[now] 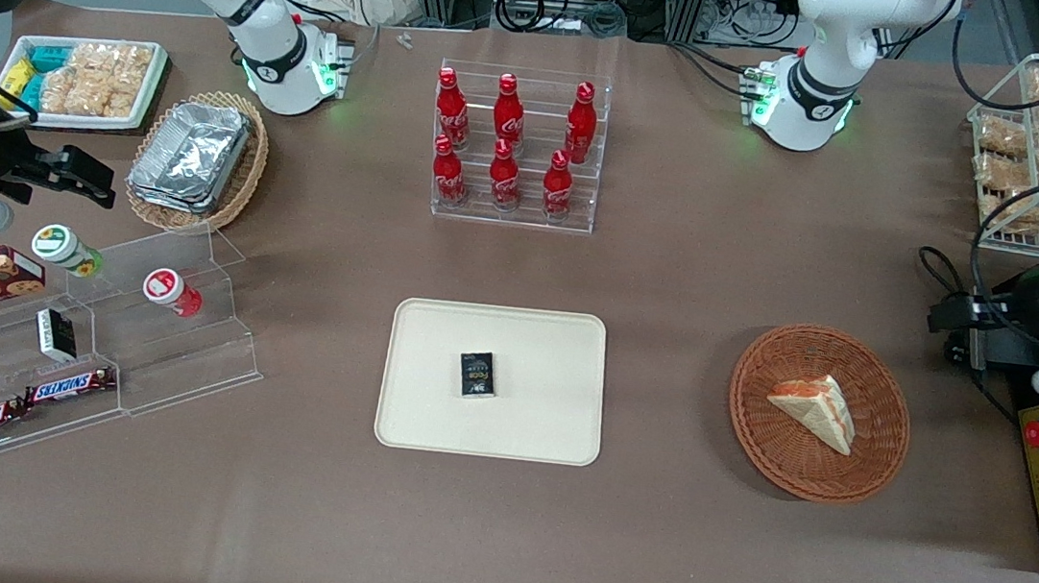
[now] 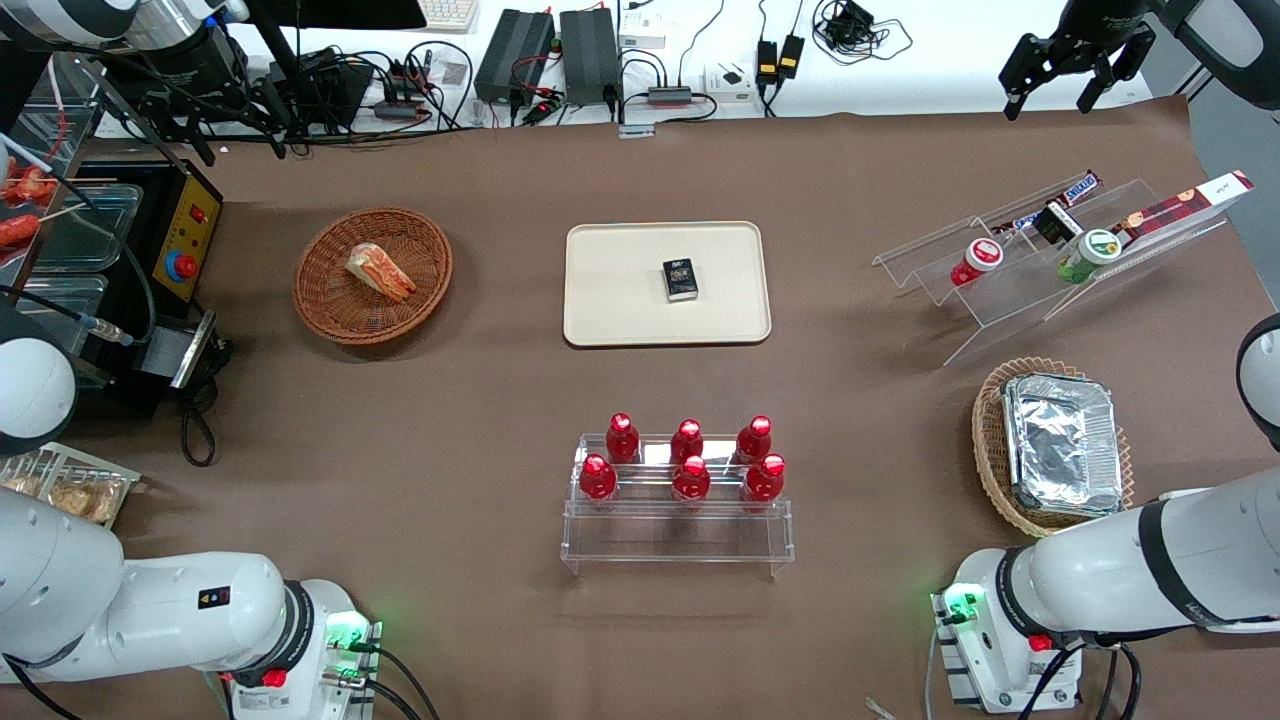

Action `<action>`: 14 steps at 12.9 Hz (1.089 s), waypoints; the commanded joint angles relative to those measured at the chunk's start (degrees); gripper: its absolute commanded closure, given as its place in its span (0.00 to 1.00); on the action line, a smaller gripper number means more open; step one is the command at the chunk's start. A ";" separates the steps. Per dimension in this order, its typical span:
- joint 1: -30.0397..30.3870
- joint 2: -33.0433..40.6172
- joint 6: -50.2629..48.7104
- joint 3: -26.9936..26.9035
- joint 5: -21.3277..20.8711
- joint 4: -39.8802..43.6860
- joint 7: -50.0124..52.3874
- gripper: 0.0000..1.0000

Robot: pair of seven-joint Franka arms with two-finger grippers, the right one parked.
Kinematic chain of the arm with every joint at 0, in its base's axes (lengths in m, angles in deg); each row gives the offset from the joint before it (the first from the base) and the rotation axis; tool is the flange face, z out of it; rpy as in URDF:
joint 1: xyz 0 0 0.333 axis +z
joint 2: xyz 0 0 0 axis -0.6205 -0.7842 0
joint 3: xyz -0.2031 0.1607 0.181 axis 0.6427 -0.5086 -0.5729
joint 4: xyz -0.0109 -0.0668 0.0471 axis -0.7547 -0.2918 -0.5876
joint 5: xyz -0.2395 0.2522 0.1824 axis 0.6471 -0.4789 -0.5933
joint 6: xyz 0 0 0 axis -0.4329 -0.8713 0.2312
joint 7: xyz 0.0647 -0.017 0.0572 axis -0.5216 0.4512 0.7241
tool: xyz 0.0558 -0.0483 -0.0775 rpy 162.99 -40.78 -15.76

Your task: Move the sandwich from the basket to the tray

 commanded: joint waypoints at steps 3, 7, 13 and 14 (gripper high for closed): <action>1.44 -2.26 -1.17 0.14 -0.13 2.61 -0.61 0.00; 1.62 -2.26 -1.61 0.14 -0.31 0.42 1.31 0.00; 1.53 -8.67 7.00 0.14 -0.39 -1.26 18.17 0.00; 1.53 -9.72 7.18 0.14 -0.31 -1.34 19.76 0.00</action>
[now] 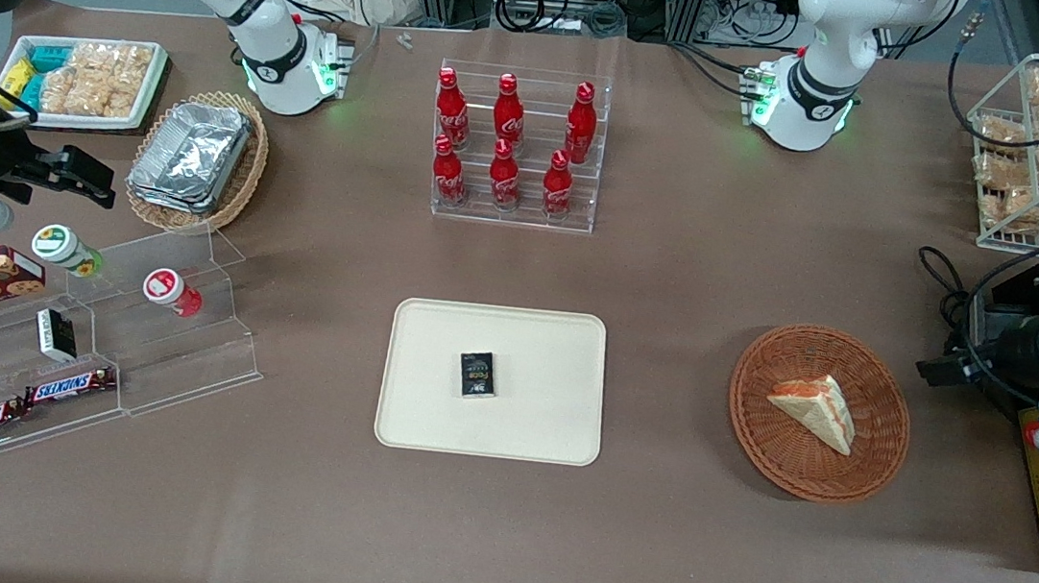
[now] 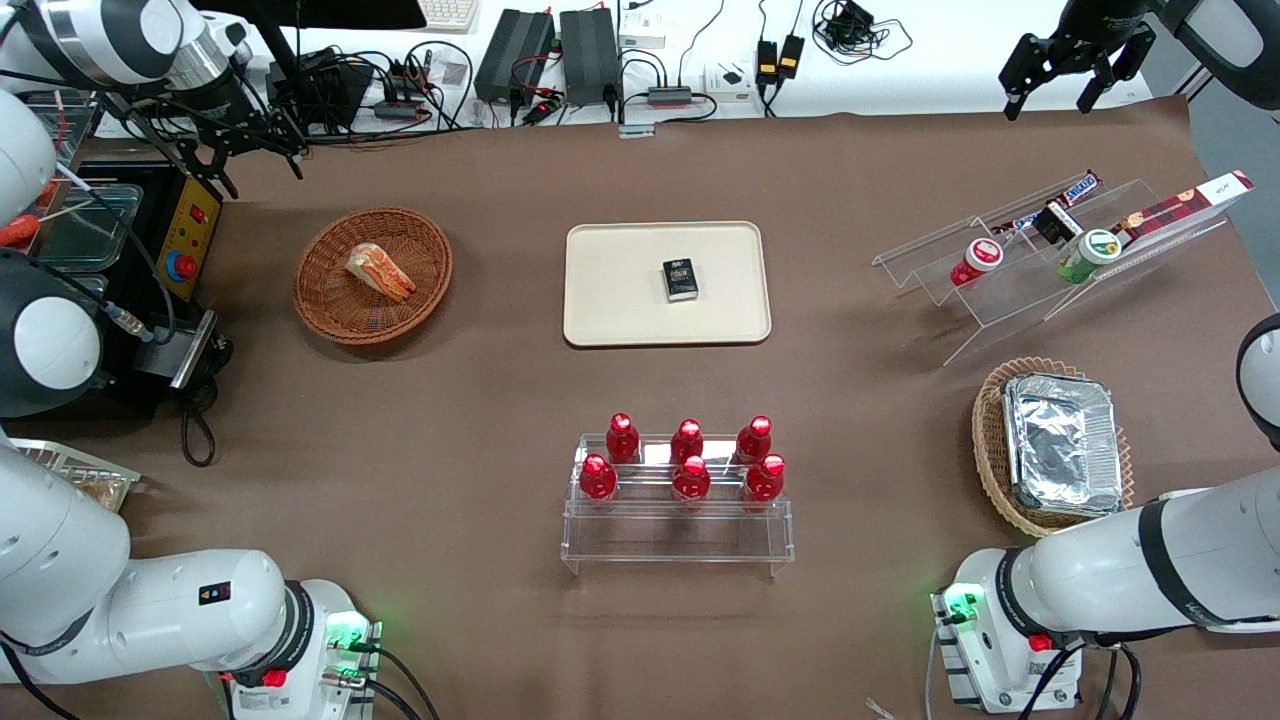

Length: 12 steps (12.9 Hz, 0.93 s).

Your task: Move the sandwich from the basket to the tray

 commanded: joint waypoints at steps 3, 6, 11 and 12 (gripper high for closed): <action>0.08 -2.09 7.17 0.17 -0.31 -4.81 7.84 0.00; -0.44 -4.10 10.88 0.35 -0.22 -5.36 15.37 0.00; -2.55 -9.37 18.25 0.61 -0.13 -7.02 23.31 0.00; -3.08 -9.82 20.89 0.53 -0.13 -8.51 25.24 0.00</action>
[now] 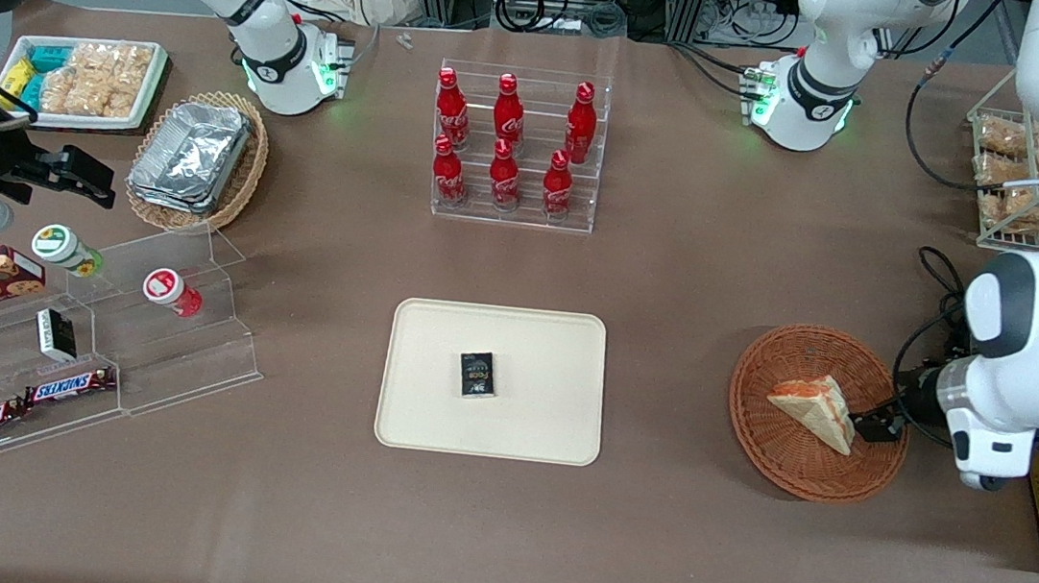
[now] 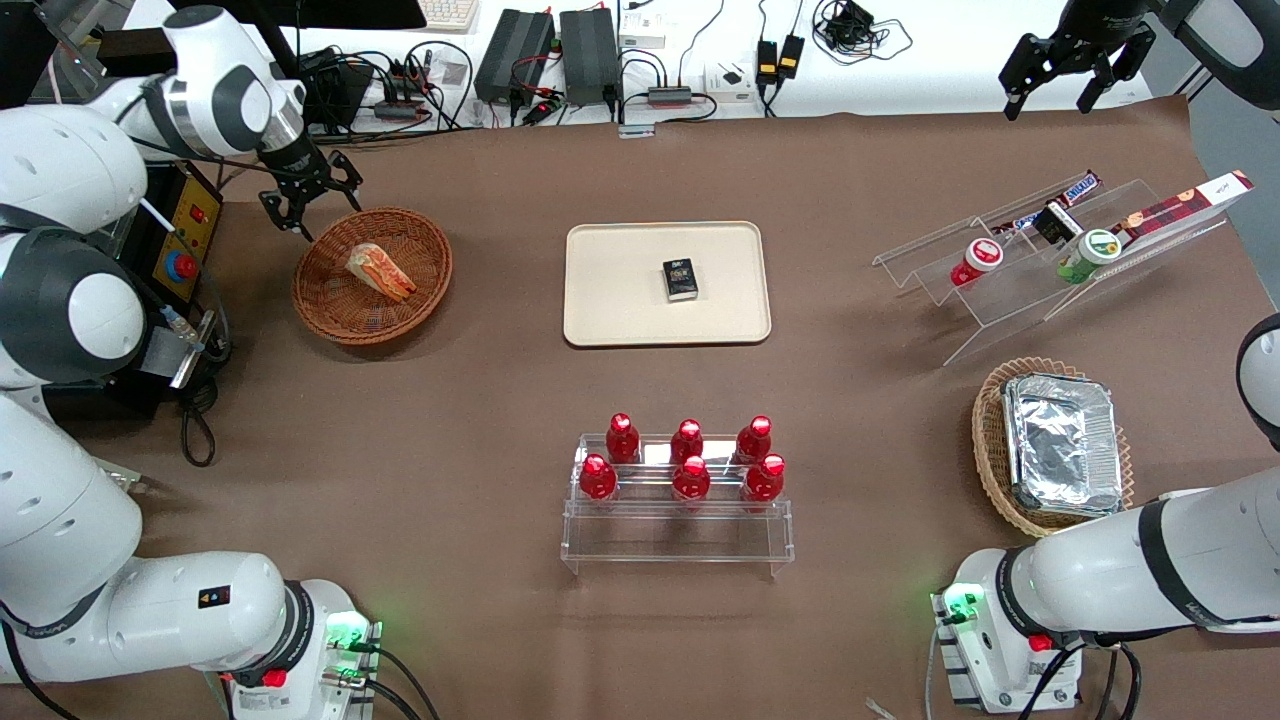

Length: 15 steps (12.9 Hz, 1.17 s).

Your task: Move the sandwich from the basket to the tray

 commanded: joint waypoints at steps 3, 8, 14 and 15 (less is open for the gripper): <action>-1.75 -2.63 7.89 -0.01 -0.13 -3.59 7.54 0.00; -1.14 -4.47 8.06 -0.10 0.66 -5.70 8.60 0.00; -1.93 -7.20 7.89 -0.01 -0.04 -1.84 16.85 0.97; -2.54 -6.86 7.71 -0.01 0.04 -0.71 16.69 1.00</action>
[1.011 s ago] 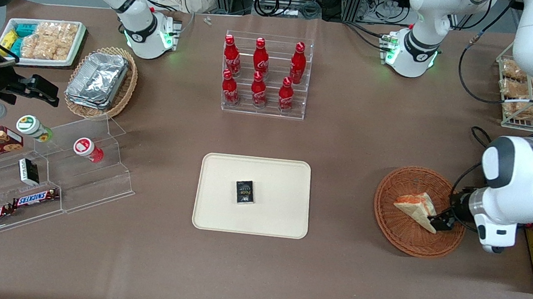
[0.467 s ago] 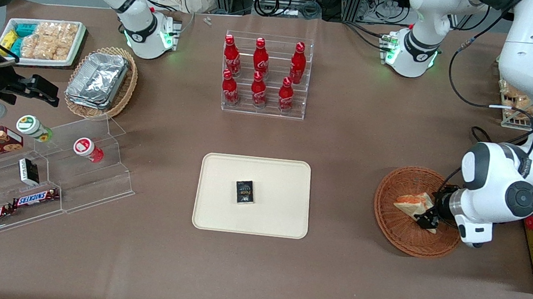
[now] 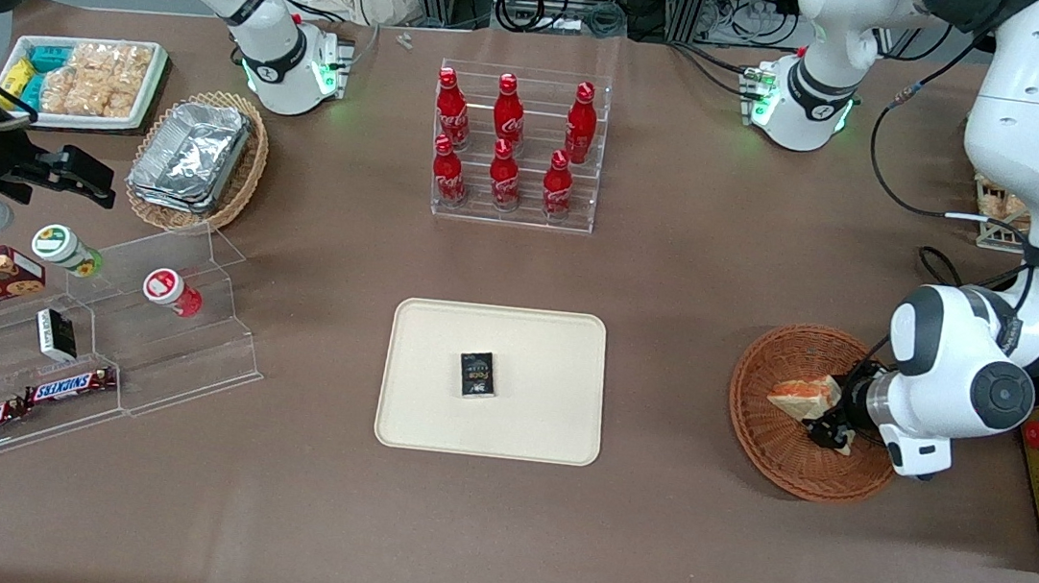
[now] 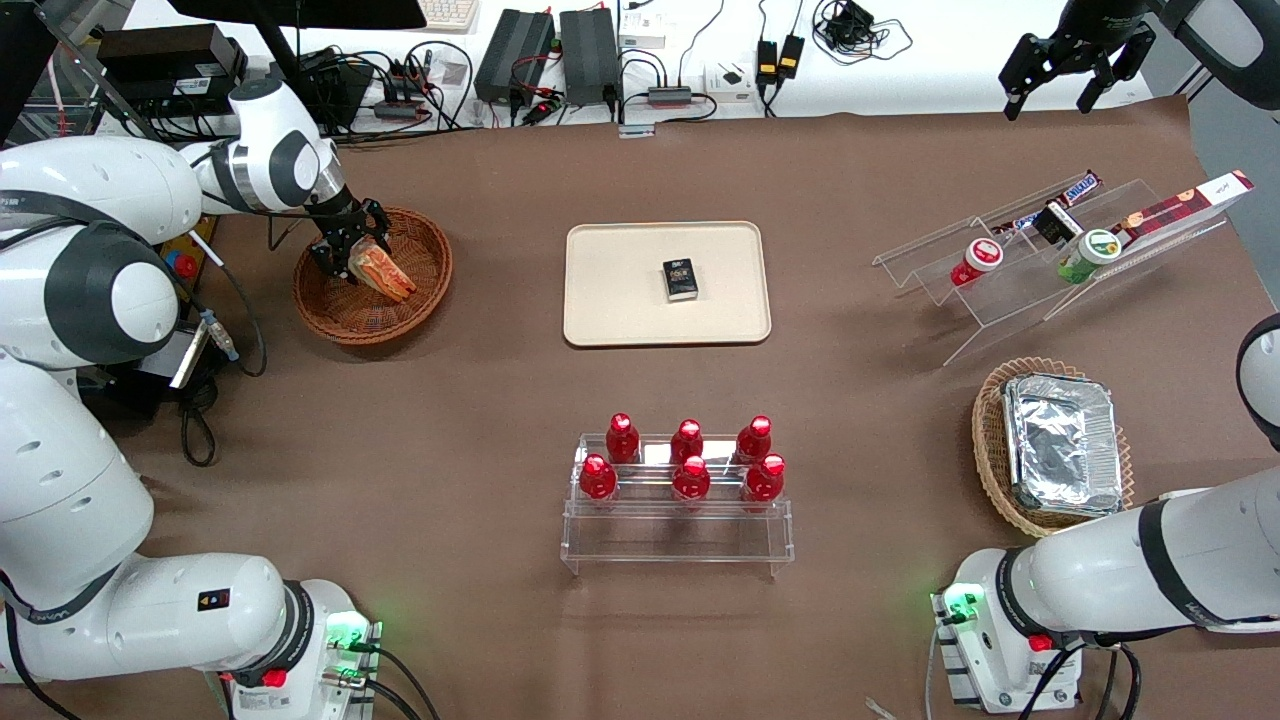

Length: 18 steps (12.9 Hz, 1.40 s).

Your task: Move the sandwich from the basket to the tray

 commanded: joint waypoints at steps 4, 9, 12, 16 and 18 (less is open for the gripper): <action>-1.12 2.21 -6.71 0.09 -0.08 6.09 -0.11 1.00; -1.82 4.16 -29.36 5.34 0.01 22.75 -4.08 1.00; -2.44 0.92 -29.33 13.68 -0.08 28.15 -10.89 1.00; -9.71 -6.89 -27.04 19.78 -8.06 32.90 -14.20 1.00; -13.41 -11.38 -23.37 19.77 -10.96 33.17 -14.63 1.00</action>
